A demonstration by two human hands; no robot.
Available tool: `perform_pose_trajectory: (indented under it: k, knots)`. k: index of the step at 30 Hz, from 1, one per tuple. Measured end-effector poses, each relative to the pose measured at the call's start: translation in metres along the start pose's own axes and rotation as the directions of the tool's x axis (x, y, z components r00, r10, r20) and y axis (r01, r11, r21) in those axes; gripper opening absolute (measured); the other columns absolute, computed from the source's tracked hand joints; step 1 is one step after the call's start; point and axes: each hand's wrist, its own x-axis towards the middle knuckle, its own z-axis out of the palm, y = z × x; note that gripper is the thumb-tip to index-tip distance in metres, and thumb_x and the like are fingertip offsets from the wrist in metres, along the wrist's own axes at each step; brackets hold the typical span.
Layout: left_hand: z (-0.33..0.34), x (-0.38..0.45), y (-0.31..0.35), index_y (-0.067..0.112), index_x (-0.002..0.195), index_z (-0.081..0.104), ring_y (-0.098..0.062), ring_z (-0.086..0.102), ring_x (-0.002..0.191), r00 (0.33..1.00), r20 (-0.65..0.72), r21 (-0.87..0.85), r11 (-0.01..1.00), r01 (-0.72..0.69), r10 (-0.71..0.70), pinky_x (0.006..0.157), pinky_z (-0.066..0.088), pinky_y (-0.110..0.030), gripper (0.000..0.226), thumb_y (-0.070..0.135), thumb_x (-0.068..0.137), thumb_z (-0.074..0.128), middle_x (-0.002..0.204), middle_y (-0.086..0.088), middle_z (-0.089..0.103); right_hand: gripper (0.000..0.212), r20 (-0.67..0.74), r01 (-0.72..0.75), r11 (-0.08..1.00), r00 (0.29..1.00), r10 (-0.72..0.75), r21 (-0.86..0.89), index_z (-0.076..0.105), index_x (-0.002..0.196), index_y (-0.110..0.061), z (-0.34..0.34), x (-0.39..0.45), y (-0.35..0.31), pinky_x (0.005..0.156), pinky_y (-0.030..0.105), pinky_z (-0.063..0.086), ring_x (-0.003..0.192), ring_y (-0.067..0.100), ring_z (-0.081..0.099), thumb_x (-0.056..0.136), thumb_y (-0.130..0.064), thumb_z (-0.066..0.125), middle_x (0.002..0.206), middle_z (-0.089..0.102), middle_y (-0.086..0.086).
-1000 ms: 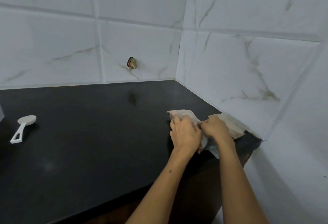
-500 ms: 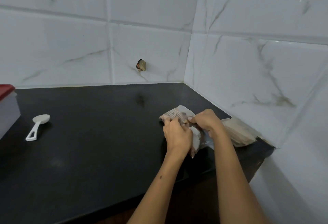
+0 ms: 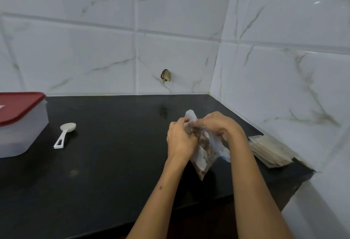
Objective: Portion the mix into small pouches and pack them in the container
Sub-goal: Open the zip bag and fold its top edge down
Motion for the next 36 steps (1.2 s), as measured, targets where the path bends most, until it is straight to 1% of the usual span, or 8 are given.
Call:
perform_pose_trajectory:
  k: [4, 6, 9, 15, 18, 22, 25, 36]
  knots:
    - [-0.007, -0.003, 0.004, 0.017, 0.122, 0.063, -0.021, 0.059, 0.105, 1.0, -0.018, -0.023, 1.0, -0.017, 0.017, 0.096, 0.049, -0.038, 0.038, 0.007, 0.089, 0.045, 0.115, -0.005, 0.062, 0.024, 0.062, -0.032, 0.993, 0.998, 0.025, 0.116, 0.066, 0.103, -0.009, 0.0, -0.001, -0.002, 0.073, 0.035, 0.052, 0.081, 0.025, 0.06, 0.094, -0.016, 0.045, 0.106, 0.068, 0.017]
    - [-0.011, -0.004, 0.005, 0.009, 0.096, 0.07, -0.019, 0.059, 0.092, 1.0, -0.026, -0.072, 0.997, 0.004, -0.006, 0.084, 0.05, -0.034, 0.028, 0.013, 0.093, 0.042, 0.094, -0.002, 0.065, 0.026, 0.085, -0.02, 0.992, 0.996, 0.01, 0.126, 0.065, 0.094, -0.016, 0.002, -0.002, -0.002, 0.083, 0.043, 0.055, 0.083, 0.026, 0.06, 0.093, -0.007, 0.041, 0.1, 0.066, 0.015]
    - [-0.017, -0.003, 0.005, 0.004, 0.073, 0.063, -0.02, 0.062, 0.076, 1.0, -0.007, -0.112, 0.994, 0.008, -0.009, 0.073, 0.052, -0.035, 0.031, 0.024, 0.093, 0.05, 0.074, -0.007, 0.067, 0.022, 0.076, -0.003, 0.981, 0.997, -0.012, 0.193, 0.059, 0.086, -0.017, 0.002, -0.004, 0.001, 0.066, 0.033, 0.053, 0.083, 0.022, 0.06, 0.09, 0.002, 0.05, 0.097, 0.063, 0.011]
    - [-0.024, 0.001, 0.004, 0.019, 0.089, 0.061, -0.023, 0.065, 0.091, 0.999, 0.013, -0.114, 0.993, 0.043, -0.042, 0.082, 0.057, -0.039, 0.003, 0.021, 0.087, 0.063, 0.094, -0.009, 0.069, 0.039, 0.027, 0.02, 0.938, 0.999, -0.032, 0.345, 0.057, 0.107, 0.004, -0.009, 0.0, -0.005, 0.067, 0.032, 0.056, 0.085, 0.025, 0.066, 0.073, 0.0, 0.074, 0.098, 0.066, 0.016]
    - [-0.026, 0.004, 0.003, 0.019, 0.11, 0.053, -0.014, 0.06, 0.094, 0.998, -0.039, -0.17, 0.984, 0.045, -0.053, 0.077, 0.055, -0.027, 0.032, 0.014, 0.082, 0.068, 0.102, 0.002, 0.059, 0.016, 0.026, 0.043, 0.923, 0.998, -0.057, 0.382, 0.064, 0.095, 0.001, -0.007, -0.002, -0.011, 0.062, 0.029, 0.053, 0.075, 0.021, 0.065, 0.083, -0.01, 0.068, 0.089, 0.069, 0.014]
    - [-0.03, 0.006, 0.006, 0.011, 0.093, 0.065, -0.022, 0.068, 0.083, 0.996, -0.057, -0.243, 0.969, 0.052, -0.068, 0.073, 0.059, -0.036, 0.007, 0.013, 0.087, 0.062, 0.09, -0.006, 0.066, 0.023, 0.081, 0.05, 0.934, 0.993, -0.083, 0.354, 0.07, 0.09, -0.007, -0.005, -0.01, -0.016, 0.055, 0.025, 0.048, 0.064, 0.016, 0.062, 0.09, -0.007, 0.047, 0.075, 0.07, 0.007]
    - [-0.031, 0.008, 0.008, -0.005, 0.087, 0.068, -0.035, 0.069, 0.079, 0.994, -0.032, -0.351, 0.932, 0.087, -0.105, 0.073, 0.059, -0.049, 0.035, 0.026, 0.095, 0.055, 0.083, -0.018, 0.07, 0.026, 0.103, 0.081, 0.959, 0.988, -0.112, 0.271, 0.074, 0.094, -0.013, -0.002, -0.016, -0.016, 0.057, 0.026, 0.052, 0.073, 0.019, 0.067, 0.09, -0.004, 0.05, 0.086, 0.074, 0.01]
    - [-0.032, 0.014, 0.016, 0.009, 0.104, 0.061, -0.016, 0.07, 0.074, 0.985, 0.078, -0.417, 0.893, 0.172, -0.153, 0.072, 0.06, -0.035, 0.019, 0.024, 0.092, 0.063, 0.092, -0.008, 0.069, 0.009, 0.007, 0.09, 0.844, 0.994, -0.111, 0.528, 0.066, 0.091, 0.003, -0.012, -0.023, -0.026, 0.055, 0.025, 0.051, 0.07, 0.02, 0.065, 0.081, 0.003, 0.068, 0.085, 0.067, 0.016]
